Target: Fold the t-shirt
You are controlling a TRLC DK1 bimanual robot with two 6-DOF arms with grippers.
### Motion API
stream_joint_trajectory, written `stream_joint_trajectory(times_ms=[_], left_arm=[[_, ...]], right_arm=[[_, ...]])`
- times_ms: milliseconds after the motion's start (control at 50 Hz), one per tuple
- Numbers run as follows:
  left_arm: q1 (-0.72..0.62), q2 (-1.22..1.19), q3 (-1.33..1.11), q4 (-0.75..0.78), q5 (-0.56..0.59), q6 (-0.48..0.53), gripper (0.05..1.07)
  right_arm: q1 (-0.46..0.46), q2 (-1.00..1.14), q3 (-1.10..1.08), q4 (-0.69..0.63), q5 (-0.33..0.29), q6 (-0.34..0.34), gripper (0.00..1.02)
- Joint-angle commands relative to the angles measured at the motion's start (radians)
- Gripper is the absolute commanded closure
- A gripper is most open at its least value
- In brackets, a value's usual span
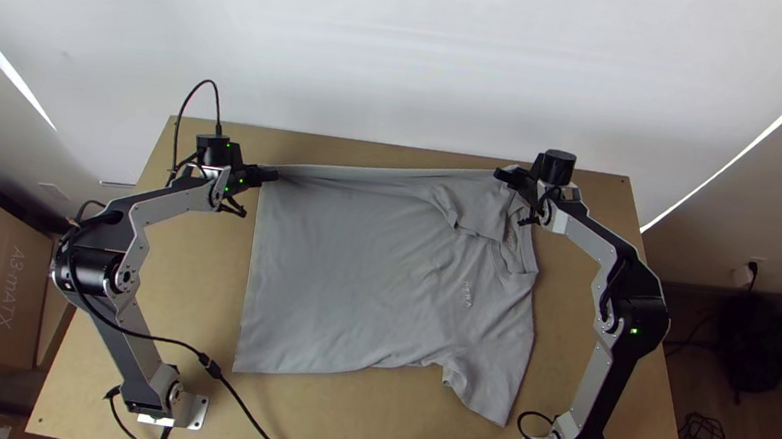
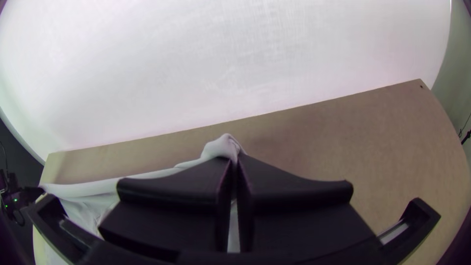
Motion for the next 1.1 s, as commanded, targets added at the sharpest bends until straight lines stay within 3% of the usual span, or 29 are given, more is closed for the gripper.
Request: stream_joint_trajectory(times_ms=[0,460,1080], left_arm=[[0.022,-0.096,-0.028,-0.019,-0.011,-0.030,1.05],[0.022,-0.320,-0.258,-0.037,0.032,-0.038,1.05],[-0.013,-0.414,-0.482,-0.024,0.039,-0.067,1.05]], right_arm=[[-0.029,-0.074,-0.005,-0.025,0.031,0.004,1.00],[-0.045,-0.281,-0.266,-0.030,0.031,-0.005,1.00],[-0.060,-0.417,-0.531,-0.019,0.031,-0.001,1.00]])
